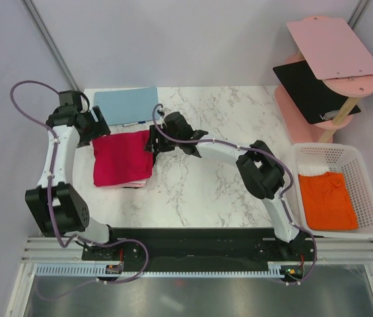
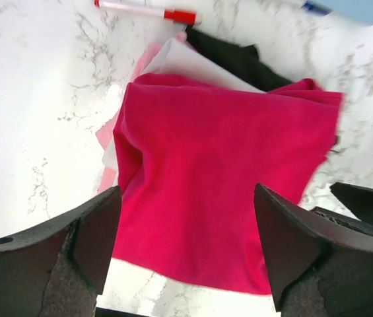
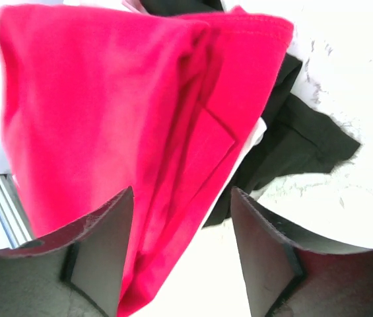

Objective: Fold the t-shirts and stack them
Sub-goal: Put the neatly folded tshirt into the corner of the board with the left arm

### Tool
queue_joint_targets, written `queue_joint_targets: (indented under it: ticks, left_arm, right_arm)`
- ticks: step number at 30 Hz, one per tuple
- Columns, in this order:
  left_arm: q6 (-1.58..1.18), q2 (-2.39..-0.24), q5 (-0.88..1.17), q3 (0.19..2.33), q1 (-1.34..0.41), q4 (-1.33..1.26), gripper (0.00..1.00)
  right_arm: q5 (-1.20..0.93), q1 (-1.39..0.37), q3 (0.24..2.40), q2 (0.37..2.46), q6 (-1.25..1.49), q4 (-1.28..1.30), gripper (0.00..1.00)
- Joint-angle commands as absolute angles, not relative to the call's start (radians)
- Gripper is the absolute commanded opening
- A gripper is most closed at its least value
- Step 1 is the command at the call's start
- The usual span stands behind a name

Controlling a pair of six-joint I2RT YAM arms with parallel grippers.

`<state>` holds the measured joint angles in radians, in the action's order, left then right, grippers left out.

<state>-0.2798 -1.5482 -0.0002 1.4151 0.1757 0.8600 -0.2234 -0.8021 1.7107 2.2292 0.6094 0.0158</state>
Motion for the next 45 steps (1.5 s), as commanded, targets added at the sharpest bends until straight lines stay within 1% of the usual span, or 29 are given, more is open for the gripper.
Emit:
queue_joint_targets:
  ticks: [1,2,3,4,5,6,8,9,11,12,15,16,19,27,32,40,45]
  left_arm:
    - [-0.302,-1.373,-0.025,1.444,0.179,0.859,0.88]
    - [-0.308,-1.358,-0.026,1.436,0.179,0.856,0.86]
    - [-0.32,-1.33,-0.015,1.419,0.179,0.847,0.81]
    - [-0.325,-1.313,-0.005,1.399,0.179,0.827,0.47]
    - [-0.325,-1.296,0.046,1.373,0.179,0.795,0.11]
    - [-0.339,-1.281,0.128,1.309,0.179,0.728,0.02]
    - [-0.353,-1.249,0.243,1.203,0.179,0.648,0.02]
    - [-0.386,-1.252,0.361,1.172,0.179,0.574,0.02]
    - [-0.444,-1.281,0.473,1.091,0.179,0.508,0.02]
    - [-0.462,-1.293,0.558,1.065,0.179,0.465,0.02]
    - [-0.538,-1.351,0.679,0.987,0.184,0.324,0.02]
    - [-0.555,-1.379,0.699,0.971,0.186,0.266,0.02]
    - [-0.594,-1.411,0.715,0.942,0.19,0.207,0.02]
    - [-0.601,-1.531,0.664,0.965,0.258,0.187,0.02]
    - [-0.641,-1.617,0.692,0.95,0.265,0.14,0.02]
    - [-0.713,-1.735,0.726,0.89,0.27,-0.056,0.02]
    - [-0.739,-1.816,0.767,0.92,0.273,-0.104,0.02]
  right_arm:
    - [-0.19,-0.801,1.672,2.069,0.555,-0.008,0.64]
    - [-0.205,-0.799,1.652,2.059,0.555,-0.014,0.61]
    - [-0.219,-0.799,1.645,2.042,0.554,-0.023,0.45]
    - [-0.238,-0.801,1.634,2.036,0.558,-0.052,0.19]
    - [-0.267,-0.799,1.612,2.031,0.584,-0.072,0.0]
    - [-0.332,-0.801,1.597,2.025,0.61,-0.106,0.0]
    - [-0.429,-0.801,1.544,2.029,0.673,-0.257,0.0]
    - [-0.525,-0.804,1.537,2.052,0.755,-0.35,0.0]
    - [-0.615,-0.808,1.522,2.112,0.858,-0.478,0.0]
    - [-0.685,-0.818,1.519,2.132,0.955,-0.606,0.0]
    - [-0.745,-0.84,1.512,2.2,1.089,-0.763,0.0]
    - [-0.753,-0.847,1.522,2.212,1.094,-0.765,0.0]
    - [-0.768,-0.87,1.531,2.243,1.097,-0.758,0.0]
    - [-0.816,-0.893,1.537,2.307,1.155,-0.77,0.0]
    - [-0.819,-0.893,1.542,2.338,1.163,-0.736,0.0]
    - [-0.831,-0.891,1.549,2.379,1.172,-0.7,0.0]
    - [-0.833,-0.888,1.554,2.405,1.169,-0.663,0.0]
